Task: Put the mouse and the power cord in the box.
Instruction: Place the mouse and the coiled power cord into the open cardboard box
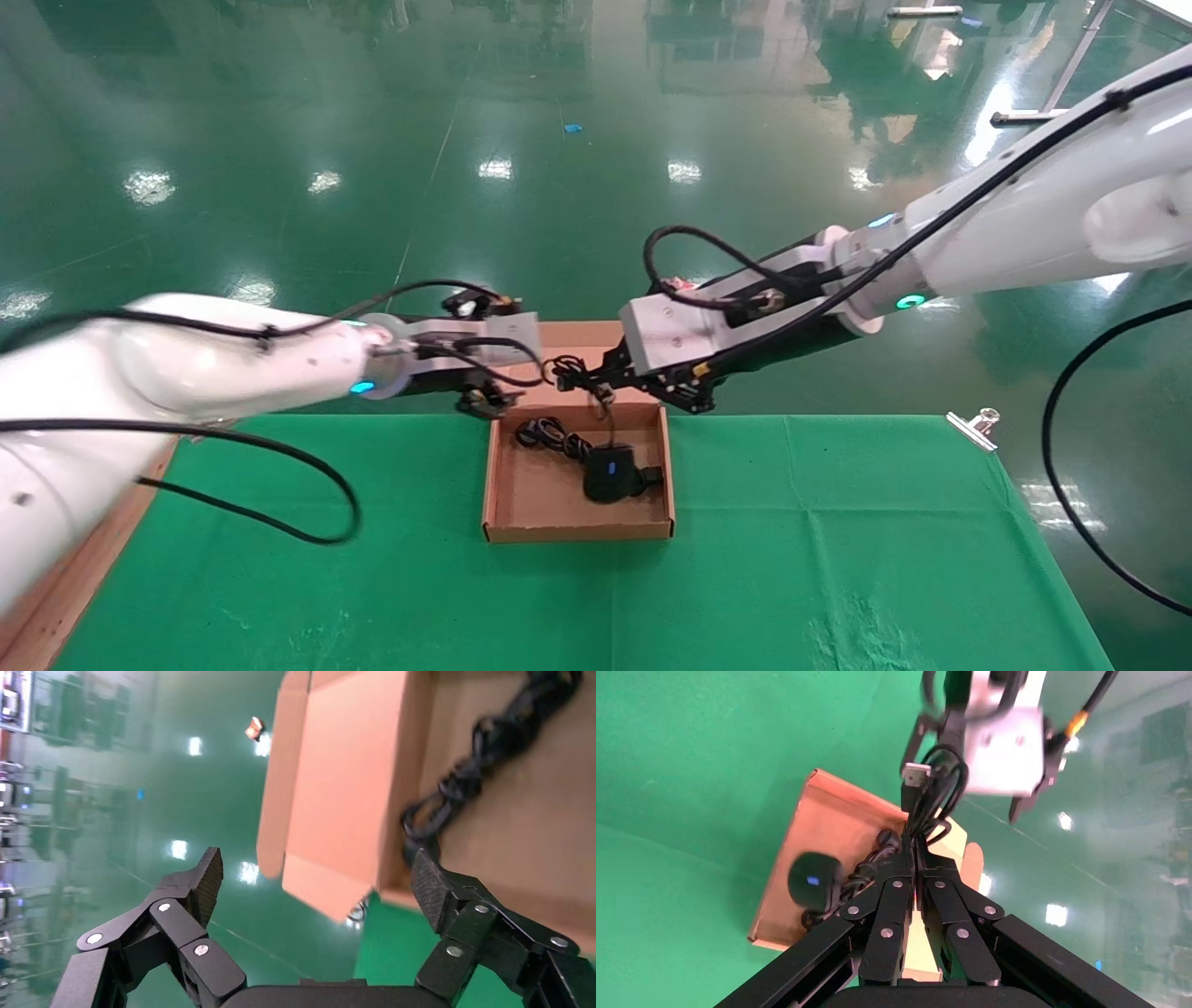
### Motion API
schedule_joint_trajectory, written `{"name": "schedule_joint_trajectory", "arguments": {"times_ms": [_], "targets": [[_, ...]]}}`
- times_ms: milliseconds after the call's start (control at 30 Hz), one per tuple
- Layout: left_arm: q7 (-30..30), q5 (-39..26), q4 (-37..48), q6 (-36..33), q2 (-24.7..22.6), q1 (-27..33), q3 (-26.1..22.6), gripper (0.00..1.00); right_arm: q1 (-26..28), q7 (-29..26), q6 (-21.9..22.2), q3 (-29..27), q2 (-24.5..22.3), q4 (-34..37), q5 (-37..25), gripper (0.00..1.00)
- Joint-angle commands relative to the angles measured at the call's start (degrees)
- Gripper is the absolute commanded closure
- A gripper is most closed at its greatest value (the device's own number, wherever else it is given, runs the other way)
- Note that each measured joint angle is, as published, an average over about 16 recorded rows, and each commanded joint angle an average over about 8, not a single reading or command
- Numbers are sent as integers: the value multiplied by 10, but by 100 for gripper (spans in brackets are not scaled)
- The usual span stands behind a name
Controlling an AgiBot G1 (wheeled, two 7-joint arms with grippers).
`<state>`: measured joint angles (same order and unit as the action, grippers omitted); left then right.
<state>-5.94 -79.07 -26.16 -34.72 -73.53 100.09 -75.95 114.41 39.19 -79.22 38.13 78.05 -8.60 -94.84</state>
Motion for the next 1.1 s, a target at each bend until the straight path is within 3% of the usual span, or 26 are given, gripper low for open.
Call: {"name": "schedule_joint_trajectory", "arguments": {"times_ms": [33, 200, 433, 667, 933, 967, 1100], "targets": [[-18, 12, 9, -22, 10, 6, 6, 0, -9, -9, 8, 2, 1, -16, 2, 100], [-84, 64, -3, -108, 57, 8, 34, 0, -36, -29, 55, 17, 3, -56, 13, 100], [-182, 140, 3, -211, 121, 1, 79, 0, -101, -55, 170, 56, 7, -129, 42, 100], [-215, 160, 37, -240, 145, -6, 91, 0, -160, -88, 262, 131, 7, -184, 70, 100], [-222, 167, 52, -237, 149, -14, 96, 0, -186, -110, 330, 214, 6, -201, 87, 99], [-222, 167, 52, -237, 149, -14, 96, 0, -187, -111, 335, 222, 6, -202, 89, 93], [-223, 169, 55, -239, 150, -14, 97, 0, -191, -111, 353, 249, 6, -206, 92, 45]]}}
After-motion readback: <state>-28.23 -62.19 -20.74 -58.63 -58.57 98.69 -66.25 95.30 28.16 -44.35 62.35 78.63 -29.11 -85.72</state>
